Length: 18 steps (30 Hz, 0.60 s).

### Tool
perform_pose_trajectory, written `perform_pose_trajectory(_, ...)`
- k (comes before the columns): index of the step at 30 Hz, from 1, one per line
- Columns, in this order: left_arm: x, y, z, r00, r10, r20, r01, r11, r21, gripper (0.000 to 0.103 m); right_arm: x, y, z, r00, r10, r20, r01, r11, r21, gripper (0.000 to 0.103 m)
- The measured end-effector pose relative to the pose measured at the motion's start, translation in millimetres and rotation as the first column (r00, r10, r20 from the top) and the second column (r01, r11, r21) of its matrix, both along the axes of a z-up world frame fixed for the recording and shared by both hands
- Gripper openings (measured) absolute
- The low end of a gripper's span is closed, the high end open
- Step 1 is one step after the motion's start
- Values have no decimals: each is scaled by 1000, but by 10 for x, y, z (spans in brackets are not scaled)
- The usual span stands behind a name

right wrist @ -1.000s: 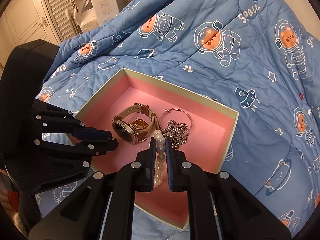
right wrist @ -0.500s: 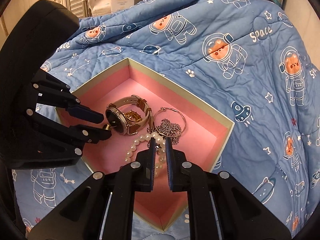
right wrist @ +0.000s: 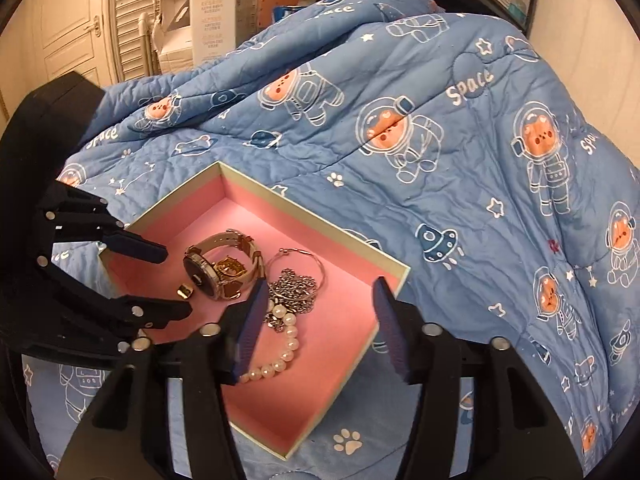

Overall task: Organize jewelry
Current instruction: 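Lower both items into the box and open both grippers, then withdraw both tools and move the left tool to the silver ring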

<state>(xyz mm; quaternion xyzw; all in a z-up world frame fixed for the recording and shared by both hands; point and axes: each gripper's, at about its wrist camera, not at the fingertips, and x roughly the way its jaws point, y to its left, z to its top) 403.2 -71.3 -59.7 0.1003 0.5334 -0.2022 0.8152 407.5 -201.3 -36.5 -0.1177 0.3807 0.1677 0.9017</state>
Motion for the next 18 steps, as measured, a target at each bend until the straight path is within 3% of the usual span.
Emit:
perform_pose_trajectory(4,-104,-9,83,999,-14,37,15,1000,-22,70,-47,-190,39,999,-48,1,48,998,46,71)
perform_pose_trajectory(12,-376,39,225,986,13,164,-14,1000,2,83,-229,-474,4,989,-145,-23,147,984,97,72)
perform_pose_trajectory(18,-805,129,314,967,50,251,-28,996,-89,86,-549,-501,-28,992,-125,-27,127,984,123,72)
